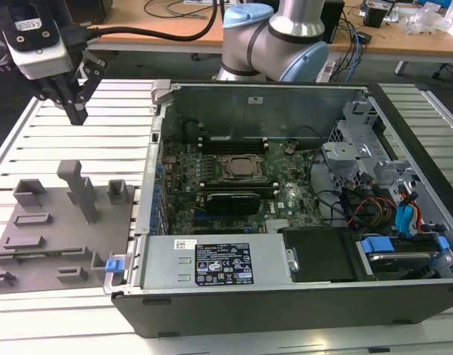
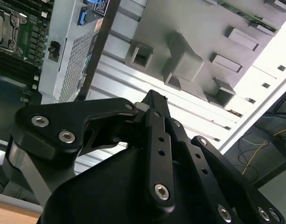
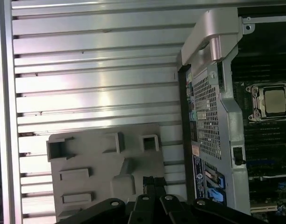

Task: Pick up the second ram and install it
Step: 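Reach for the second ram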

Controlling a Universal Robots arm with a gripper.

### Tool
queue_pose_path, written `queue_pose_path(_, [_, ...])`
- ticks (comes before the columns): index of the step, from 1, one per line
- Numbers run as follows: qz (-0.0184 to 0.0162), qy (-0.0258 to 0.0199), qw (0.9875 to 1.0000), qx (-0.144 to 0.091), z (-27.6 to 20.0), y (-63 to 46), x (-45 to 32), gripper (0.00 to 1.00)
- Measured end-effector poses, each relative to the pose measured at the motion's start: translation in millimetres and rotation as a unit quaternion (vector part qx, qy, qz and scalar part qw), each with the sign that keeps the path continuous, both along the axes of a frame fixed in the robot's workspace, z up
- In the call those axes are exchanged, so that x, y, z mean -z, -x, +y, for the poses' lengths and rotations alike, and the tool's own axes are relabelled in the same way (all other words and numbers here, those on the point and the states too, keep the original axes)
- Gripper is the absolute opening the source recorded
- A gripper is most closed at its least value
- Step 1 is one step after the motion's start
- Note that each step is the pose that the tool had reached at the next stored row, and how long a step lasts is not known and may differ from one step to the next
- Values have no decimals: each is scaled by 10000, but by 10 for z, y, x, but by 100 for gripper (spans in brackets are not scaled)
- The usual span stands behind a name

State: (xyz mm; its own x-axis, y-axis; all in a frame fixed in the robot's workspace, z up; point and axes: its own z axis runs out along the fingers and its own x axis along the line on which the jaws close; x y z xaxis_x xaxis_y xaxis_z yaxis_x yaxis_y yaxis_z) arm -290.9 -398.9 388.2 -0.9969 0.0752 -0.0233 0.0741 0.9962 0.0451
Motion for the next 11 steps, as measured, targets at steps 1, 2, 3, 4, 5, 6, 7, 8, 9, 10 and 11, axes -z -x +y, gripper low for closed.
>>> queue_pose_path(1, [-1,0,10000,0,0,10,1,11])
queue_pose_path(2, [0,0,10000,0,0,35,2,11])
queue_pose_path(3, [0,0,10000,0,0,66,3,11])
queue_pose_path(4, [0,0,10000,0,0,90,4,11])
queue_pose_path(5, [0,0,10000,1,0,136,5,11])
queue_pose_path(6, [0,0,10000,0,0,188,6,11])
queue_pose_path(7, [0,0,10000,0,0,223,7,11])
queue_pose_path(8, [0,0,10000,0,0,242,8,11])
queue_pose_path(9, [0,0,10000,0,0,279,10,11])
queue_pose_path(10, [0,0,10000,0,0,320,13,11])
queue_pose_path(11, [0,0,10000,0,0,341,14,11])
